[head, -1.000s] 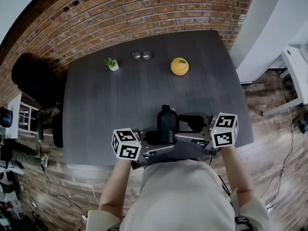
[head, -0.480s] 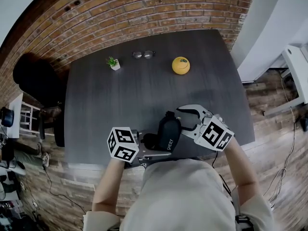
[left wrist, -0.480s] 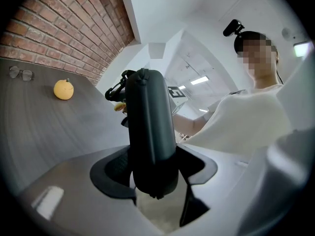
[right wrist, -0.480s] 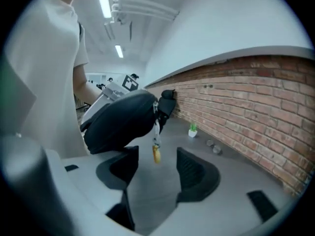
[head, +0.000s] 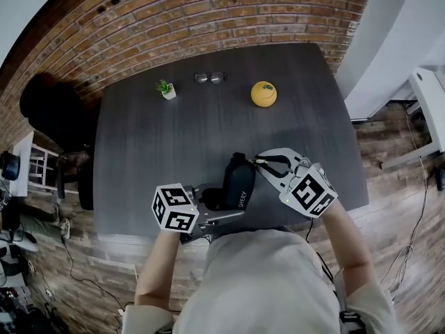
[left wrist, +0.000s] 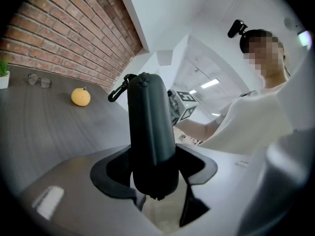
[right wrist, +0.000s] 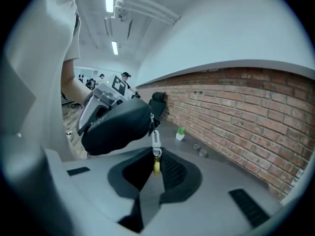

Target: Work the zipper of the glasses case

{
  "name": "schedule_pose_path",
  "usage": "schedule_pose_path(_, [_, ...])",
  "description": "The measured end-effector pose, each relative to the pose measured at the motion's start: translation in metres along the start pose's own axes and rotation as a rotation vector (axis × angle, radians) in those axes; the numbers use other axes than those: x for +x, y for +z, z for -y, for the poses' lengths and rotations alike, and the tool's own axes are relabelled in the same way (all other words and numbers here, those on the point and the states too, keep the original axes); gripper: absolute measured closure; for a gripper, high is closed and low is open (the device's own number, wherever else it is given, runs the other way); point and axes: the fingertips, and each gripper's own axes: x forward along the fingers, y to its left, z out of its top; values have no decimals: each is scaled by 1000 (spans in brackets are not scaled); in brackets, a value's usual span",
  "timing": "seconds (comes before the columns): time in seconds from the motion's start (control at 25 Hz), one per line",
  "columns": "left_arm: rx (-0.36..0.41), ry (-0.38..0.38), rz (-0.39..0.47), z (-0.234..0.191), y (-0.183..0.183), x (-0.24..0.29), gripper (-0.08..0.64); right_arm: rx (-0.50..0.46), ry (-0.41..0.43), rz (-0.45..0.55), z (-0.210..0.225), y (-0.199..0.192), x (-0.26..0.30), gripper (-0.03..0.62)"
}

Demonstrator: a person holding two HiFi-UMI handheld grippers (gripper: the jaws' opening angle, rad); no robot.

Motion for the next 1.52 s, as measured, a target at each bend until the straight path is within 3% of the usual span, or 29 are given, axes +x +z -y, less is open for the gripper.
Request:
schedule_pose_path(0.2, [9, 120, 74, -18, 9, -5, 296, -25, -78, -36, 14, -3, -8, 554])
schedule_pose_path(0.52, [32, 192, 249, -22, 32, -13, 304, -180, -207, -120, 35, 6, -24, 555])
schedule_pose_path(0.68, [54, 218, 332, -21, 45, -20, 307, -214, -221, -127, 36, 13, -26, 555])
schedule_pose_path(0.96, [49, 246, 446, -18, 62, -29, 313, -122, -236, -47, 43, 33, -25, 555])
schedule_pose_path(1.52, [-14, 219, 667, -20, 90, -57, 318, -122, -229, -16, 38, 43, -20, 555])
